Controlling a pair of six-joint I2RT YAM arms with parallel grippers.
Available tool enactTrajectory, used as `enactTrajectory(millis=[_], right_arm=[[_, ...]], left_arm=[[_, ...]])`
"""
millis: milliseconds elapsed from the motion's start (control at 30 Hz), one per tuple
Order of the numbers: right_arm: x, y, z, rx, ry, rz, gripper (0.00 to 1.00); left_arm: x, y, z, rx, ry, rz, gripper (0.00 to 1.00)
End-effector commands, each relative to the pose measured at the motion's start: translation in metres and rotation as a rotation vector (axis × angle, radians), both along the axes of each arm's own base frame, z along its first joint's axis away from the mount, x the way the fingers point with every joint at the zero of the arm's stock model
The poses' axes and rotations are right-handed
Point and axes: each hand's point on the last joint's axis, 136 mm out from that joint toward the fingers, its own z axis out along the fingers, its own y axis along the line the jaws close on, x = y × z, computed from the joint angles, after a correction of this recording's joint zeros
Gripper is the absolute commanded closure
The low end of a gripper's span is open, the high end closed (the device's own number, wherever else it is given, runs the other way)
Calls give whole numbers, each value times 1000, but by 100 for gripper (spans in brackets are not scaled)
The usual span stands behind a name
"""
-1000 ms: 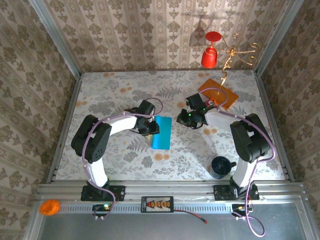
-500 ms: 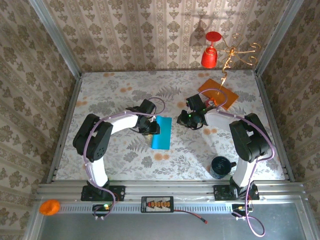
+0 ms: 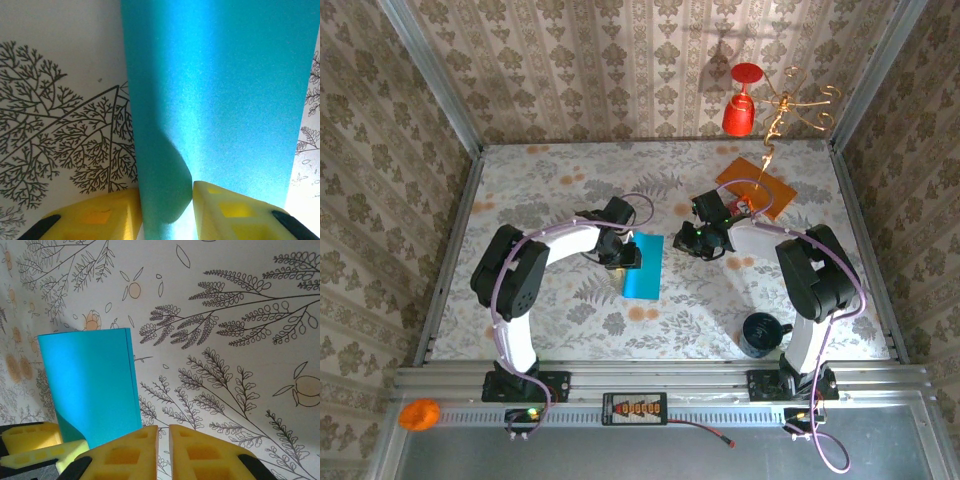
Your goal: Fold a paper plane with a square sheet of paper (pick it up from the middle)
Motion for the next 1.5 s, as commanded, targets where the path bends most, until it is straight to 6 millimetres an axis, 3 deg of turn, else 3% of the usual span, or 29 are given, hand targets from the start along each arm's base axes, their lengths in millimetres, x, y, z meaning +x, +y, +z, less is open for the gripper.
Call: enactTrajectory(millis=[0, 733, 1233, 1467], right_arm=[[-5, 3, -8, 13, 32, 1, 85], [-10, 15, -10, 40, 31, 43, 85], [-21, 46, -1, 120, 3, 140, 84], [-24, 53, -2, 127, 6, 162, 84]], left_arm=[[-30, 4, -61, 84, 104, -55, 65], [-34, 3, -72, 97, 114, -104, 62], [-32, 21, -81, 156, 157, 8, 63], [-32, 16, -84, 128, 177, 19, 62]])
